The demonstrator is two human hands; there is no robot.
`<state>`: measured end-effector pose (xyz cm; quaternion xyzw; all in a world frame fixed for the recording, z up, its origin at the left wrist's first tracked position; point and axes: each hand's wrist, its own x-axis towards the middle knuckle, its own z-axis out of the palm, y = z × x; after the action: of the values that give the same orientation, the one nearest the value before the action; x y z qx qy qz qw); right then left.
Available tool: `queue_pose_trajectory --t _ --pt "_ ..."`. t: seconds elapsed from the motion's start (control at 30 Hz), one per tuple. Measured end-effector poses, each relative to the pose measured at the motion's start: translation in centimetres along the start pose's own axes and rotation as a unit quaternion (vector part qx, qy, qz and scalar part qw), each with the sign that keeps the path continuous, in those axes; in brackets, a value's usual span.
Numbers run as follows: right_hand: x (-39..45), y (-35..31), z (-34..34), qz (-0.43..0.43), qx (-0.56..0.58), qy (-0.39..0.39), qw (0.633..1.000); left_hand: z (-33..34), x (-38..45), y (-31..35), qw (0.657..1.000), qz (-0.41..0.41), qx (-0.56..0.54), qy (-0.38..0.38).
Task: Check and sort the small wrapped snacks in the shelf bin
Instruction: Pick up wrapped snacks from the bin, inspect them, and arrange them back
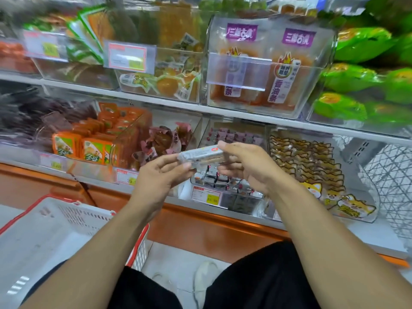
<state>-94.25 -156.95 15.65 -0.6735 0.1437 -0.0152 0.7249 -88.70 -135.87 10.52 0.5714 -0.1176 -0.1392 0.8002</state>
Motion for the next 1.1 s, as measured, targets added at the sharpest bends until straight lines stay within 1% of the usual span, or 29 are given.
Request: queue_pose_trajectory --t 0.07,0.17,0.23,0.33,0.4,0.5,0.53,0.57,0.63,0.67,0.7,0.73,0.77,0.8,0.87,0.9,0.97,1.03,1.1 --pt "-0.1 0.8 -0.1 0.004 0.009 0.001 1.000 -0.7 0.0 -0.6 0.999 -0.007 0.012 0.033" --pt "0.2 2.1 -0.5 -0.001 0.034 -0.017 0.999 -1.6 0.3 -1.3 0.996 -0.020 0.028 0.079" --pt "0.4 2.4 -0.6 -0.008 0.040 0.005 0.999 -1.8 0.6 -1.5 0.996 -0.029 0.027 0.084" --pt "0.5 2.8 -0.5 0.015 0.068 0.027 0.997 -1.6 0.8 -1.7 0.995 -0.039 0.031 0.091" --pt "0.5 2.9 -0.5 0.026 0.065 0.039 0.997 -1.1 1.0 -2.0 0.993 -0.040 0.041 0.099" --pt "0.9 3.0 -0.6 0.021 0.068 0.047 0.996 -0.6 1.3 -1.9 0.994 -0.064 0.002 0.085" --pt "0.9 2.9 -0.7 0.010 0.089 0.032 0.995 -0.5 1.4 -1.7 0.994 -0.079 -0.022 0.078" --pt "1.0 2.8 -0.8 -0.004 0.116 0.001 0.993 -0.5 1.4 -1.6 0.992 -0.093 -0.042 0.073" --pt "0.9 2.7 -1.3 -0.034 0.149 -0.106 0.983 -0.5 1.5 -1.5 0.989 -0.113 -0.060 0.076" --pt "0.8 2.7 -1.5 -0.054 0.134 -0.160 0.976 -0.5 1.6 -1.5 0.987 -0.121 -0.059 0.083" --pt "0.8 2.8 -1.6 -0.080 0.102 -0.198 0.972 -0.5 1.7 -1.6 0.986 -0.130 -0.056 0.088" --pt "0.8 3.1 -1.6 -0.109 0.058 -0.211 0.970 -0.4 1.7 -1.6 0.985 -0.138 -0.054 0.088" --pt "0.9 3.3 -1.4 -0.135 0.010 -0.194 0.972 -0.3 1.8 -1.7 0.985 -0.143 -0.054 0.082" --pt "0.9 3.4 -1.1 -0.158 -0.031 -0.155 0.975 -0.2 1.9 -1.8 0.985 -0.148 -0.056 0.075" --pt "1.2 3.4 -0.4 -0.192 -0.088 -0.055 0.976 0.0 2.1 -1.8 0.985 -0.148 -0.050 0.076" --pt "1.4 3.3 -0.3 -0.205 -0.115 -0.005 0.972 0.0 2.2 -1.8 0.986 -0.138 -0.028 0.085" --pt "2.0 3.4 -0.2 -0.216 -0.186 0.065 0.956 -0.2 2.2 -1.9 0.987 -0.089 0.077 0.107" --pt "2.5 3.6 -0.1 -0.199 -0.252 0.082 0.944 -0.4 1.8 -1.9 0.976 -0.016 0.179 0.119" --pt "2.9 3.9 0.5 -0.180 -0.290 0.071 0.937 -0.4 1.4 -1.9 0.969 0.034 0.215 0.116"
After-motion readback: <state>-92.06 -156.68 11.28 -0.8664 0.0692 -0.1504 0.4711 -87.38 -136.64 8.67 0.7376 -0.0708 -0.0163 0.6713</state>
